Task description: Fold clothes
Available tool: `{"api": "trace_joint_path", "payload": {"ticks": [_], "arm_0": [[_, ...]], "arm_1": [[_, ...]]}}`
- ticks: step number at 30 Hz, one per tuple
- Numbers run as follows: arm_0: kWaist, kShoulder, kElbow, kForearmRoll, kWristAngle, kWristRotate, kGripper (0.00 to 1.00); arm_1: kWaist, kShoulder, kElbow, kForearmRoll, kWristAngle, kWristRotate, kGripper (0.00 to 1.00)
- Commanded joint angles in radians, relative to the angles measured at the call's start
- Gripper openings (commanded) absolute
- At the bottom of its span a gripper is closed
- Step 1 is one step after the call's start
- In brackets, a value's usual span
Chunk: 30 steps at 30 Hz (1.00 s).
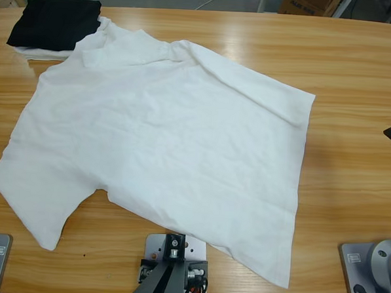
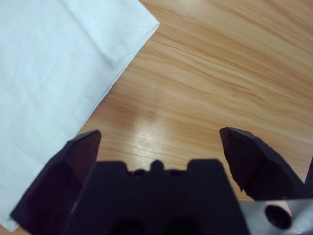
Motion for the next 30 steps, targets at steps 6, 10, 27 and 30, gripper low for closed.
{"api": "trace_joint_path", "payload": {"ticks": [6, 10, 27, 30], "arm_0": [[-0.014, 0.025, 0.012, -0.005, 0.008, 0.002, 1.0], [-0.014, 0.025, 0.012, -0.005, 0.008, 0.002, 1.0], [-0.029, -0.014, -0.06, -0.07, -0.129, -0.087, 1.0], [-0.145, -0.028, 0.018, -0.137, -0.11, -0.181, 1.0]], "arm_1": [[-0.011, 0.018, 0.02, -0.003, 0.013, -0.014, 1.0], [-0.014, -0.013, 0.022, -0.006, 0.018, -0.014, 1.0], [-0.018, 0.375, -0.291, 0.047, -0.034, -0.166, 1.0], [-0.009, 0.496, -0.319, -0.03, 0.036, -0.228, 1.0]]}}
